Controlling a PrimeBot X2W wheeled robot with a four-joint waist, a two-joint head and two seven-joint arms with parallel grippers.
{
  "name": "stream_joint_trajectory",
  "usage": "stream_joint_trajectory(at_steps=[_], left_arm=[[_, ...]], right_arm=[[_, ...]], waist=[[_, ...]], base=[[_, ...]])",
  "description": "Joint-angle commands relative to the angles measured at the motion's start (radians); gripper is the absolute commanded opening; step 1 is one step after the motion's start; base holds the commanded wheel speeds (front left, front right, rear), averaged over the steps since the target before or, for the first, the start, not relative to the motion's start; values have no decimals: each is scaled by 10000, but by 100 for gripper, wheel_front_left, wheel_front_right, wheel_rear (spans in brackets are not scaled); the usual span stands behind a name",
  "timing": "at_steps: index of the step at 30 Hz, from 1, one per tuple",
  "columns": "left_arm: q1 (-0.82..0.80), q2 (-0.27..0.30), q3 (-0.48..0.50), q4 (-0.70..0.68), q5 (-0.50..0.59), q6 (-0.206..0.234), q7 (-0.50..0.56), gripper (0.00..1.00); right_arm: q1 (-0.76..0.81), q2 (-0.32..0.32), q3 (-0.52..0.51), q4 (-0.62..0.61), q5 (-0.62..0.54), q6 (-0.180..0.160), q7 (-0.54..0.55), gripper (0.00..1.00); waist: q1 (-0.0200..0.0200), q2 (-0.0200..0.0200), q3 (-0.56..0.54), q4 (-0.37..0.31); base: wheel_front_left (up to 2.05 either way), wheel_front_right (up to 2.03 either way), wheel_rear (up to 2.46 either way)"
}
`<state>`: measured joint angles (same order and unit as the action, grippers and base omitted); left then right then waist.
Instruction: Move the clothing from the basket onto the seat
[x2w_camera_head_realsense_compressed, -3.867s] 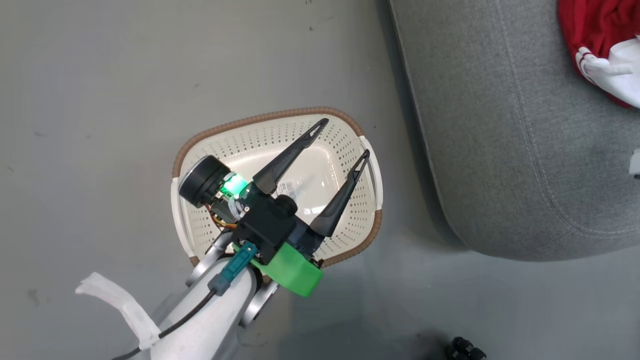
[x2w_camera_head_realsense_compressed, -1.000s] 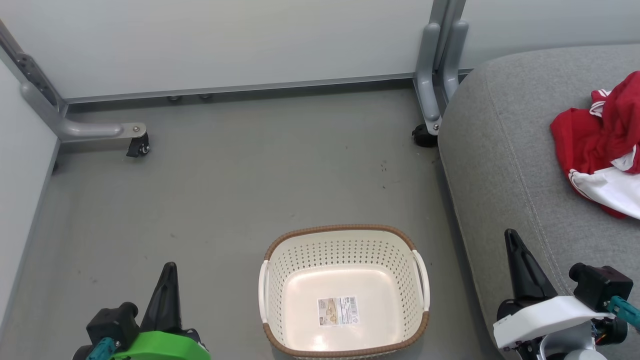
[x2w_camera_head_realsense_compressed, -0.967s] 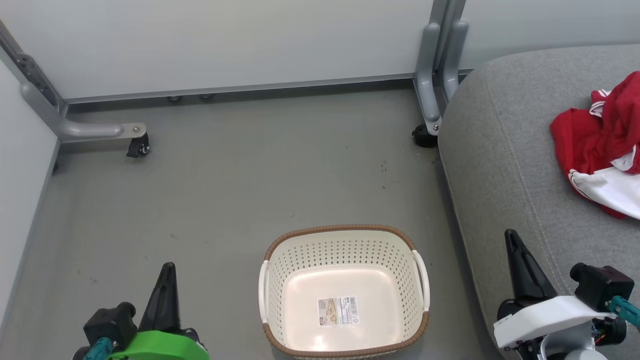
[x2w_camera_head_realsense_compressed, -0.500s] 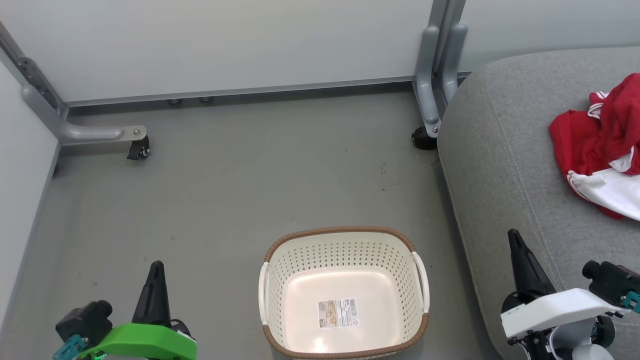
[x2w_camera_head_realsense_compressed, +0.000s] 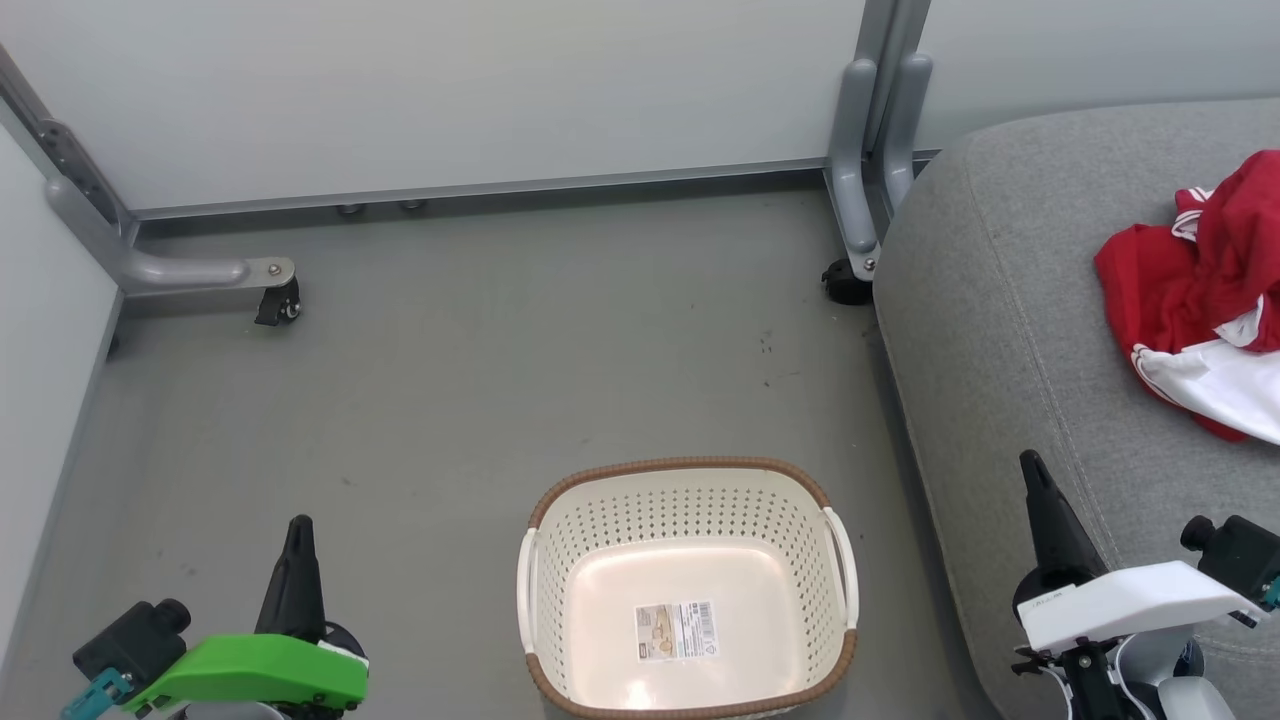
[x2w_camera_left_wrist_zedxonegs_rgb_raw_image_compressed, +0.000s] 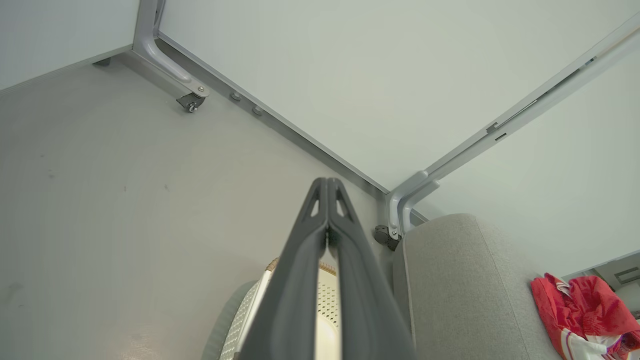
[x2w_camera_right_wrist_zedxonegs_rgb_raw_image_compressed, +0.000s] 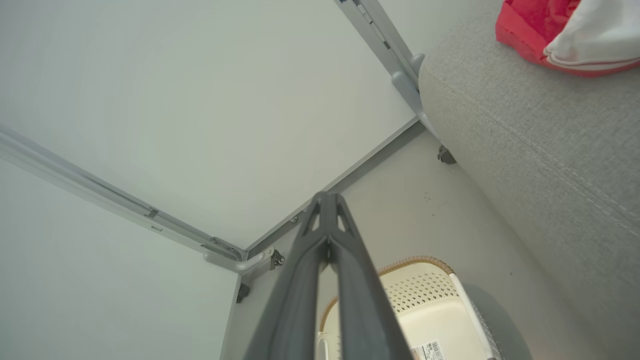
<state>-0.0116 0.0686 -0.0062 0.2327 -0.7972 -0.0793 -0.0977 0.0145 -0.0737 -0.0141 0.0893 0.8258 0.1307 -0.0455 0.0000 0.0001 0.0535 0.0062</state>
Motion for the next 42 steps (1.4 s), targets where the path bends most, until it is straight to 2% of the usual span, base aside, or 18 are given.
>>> stream_joint_trajectory(at_steps=[1, 20, 42], left_arm=[[-311, -19, 74, -90, -329, -60, 78, 0], [-542, -55, 415, -29, -2614, -199, 681, 0], [-748, -101, 738, 32, -4786, -338, 1252, 0]], right_arm=[[-225, -57, -34, -34, 360, 4, 48, 0], [-528, -95, -167, 418, 2677, 4, 381, 0], [-821, -94, -330, 853, 4847, 3, 729, 0]], waist=[[0, -1, -8, -1], [0, -1, -117, -14], [0, -1, -243, -30]], base=[[0, 0, 0], [0, 0, 0], [0, 0, 0]])
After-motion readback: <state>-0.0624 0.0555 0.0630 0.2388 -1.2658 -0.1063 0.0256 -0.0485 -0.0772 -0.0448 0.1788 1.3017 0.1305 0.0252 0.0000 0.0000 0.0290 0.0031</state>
